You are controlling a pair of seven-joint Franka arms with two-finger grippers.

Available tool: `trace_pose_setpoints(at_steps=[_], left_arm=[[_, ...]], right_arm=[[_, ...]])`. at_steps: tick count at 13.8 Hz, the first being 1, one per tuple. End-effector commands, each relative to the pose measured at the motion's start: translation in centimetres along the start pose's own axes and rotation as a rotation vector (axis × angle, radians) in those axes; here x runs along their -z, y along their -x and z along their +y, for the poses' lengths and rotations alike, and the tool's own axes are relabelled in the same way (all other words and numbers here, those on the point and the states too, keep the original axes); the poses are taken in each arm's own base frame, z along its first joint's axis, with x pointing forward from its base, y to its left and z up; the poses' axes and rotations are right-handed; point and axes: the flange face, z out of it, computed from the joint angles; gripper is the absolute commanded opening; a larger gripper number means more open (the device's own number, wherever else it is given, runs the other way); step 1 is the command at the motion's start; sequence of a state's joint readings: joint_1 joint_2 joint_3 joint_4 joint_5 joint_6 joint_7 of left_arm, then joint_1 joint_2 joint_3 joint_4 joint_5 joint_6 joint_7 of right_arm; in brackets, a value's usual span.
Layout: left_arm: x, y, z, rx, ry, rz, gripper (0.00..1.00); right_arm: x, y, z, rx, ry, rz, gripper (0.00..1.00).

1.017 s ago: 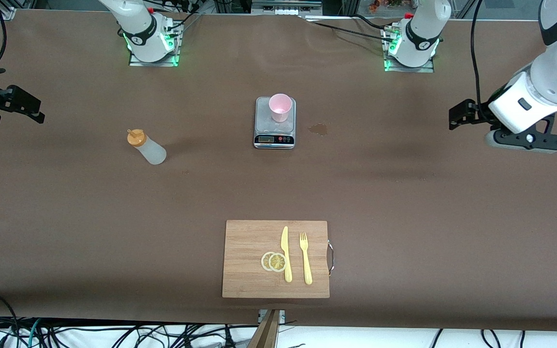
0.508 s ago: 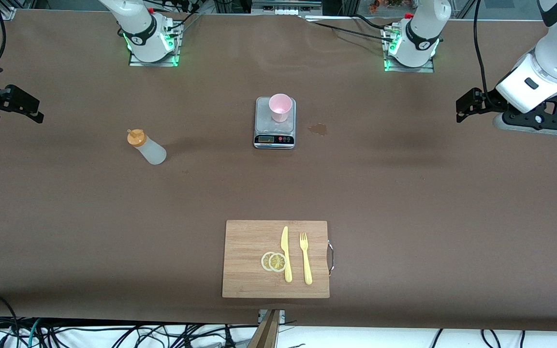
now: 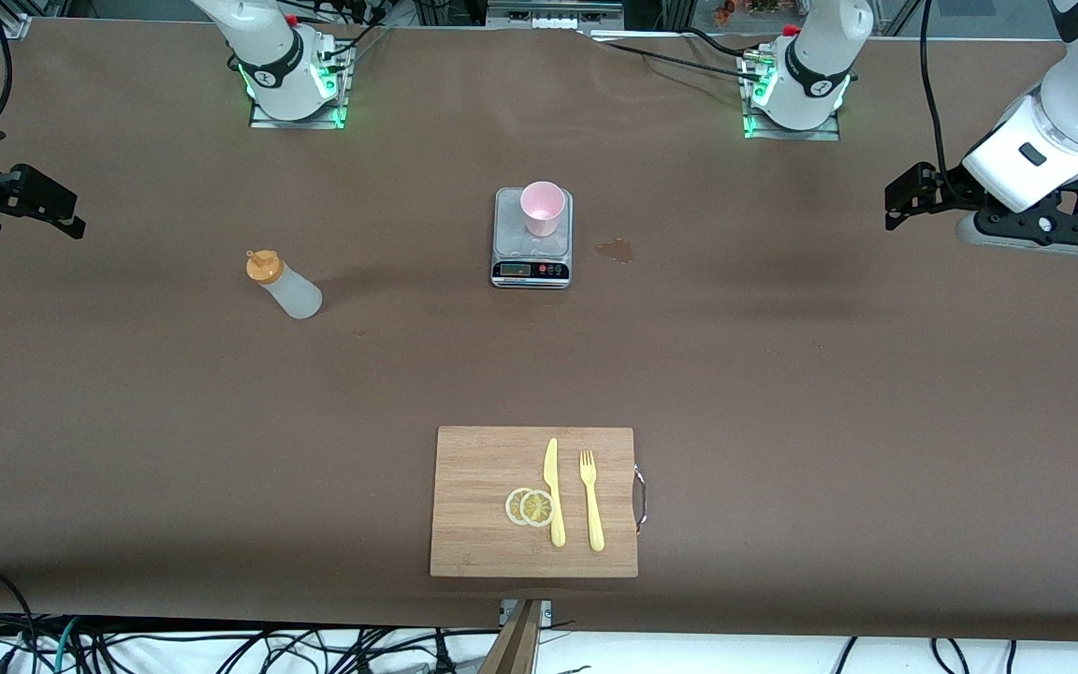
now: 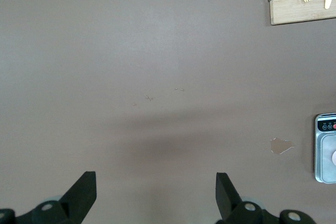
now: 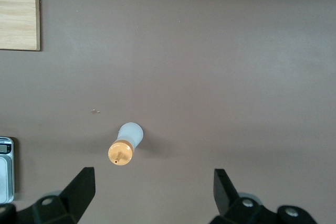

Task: Add sauce to pink cup with both arms

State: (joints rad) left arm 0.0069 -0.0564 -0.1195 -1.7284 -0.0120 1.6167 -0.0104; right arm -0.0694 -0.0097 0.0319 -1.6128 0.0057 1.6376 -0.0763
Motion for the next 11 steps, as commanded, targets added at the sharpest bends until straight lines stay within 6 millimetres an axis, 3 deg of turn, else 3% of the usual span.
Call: trace_pose_setpoints(at_steps=[1,4,7,11], left_arm=[[0.5,-0.3,0.1,-0.025,0.008,0.000,1.00],[1.1,-1.3,0.5,-0.032,0.013,0.013,1.00],[1.2,-1.2,0.8,-0.035,0.012,0.013,1.00],[1.3,-1.2,0.6,-0.034,0.013,0.013,1.00]], right_arm=[[0.5,0.1,0.3,-0.020,-0.014,0.005,1.00],[0.5,0.2,0.5,-0.009,-0.015,0.001,1.00],[-0.1,1.0,-0.8,0.044,-0.005,-0.068,1.00],[-0.6,1.3,-0.8,0.224,-0.024,-0.106,1.00]])
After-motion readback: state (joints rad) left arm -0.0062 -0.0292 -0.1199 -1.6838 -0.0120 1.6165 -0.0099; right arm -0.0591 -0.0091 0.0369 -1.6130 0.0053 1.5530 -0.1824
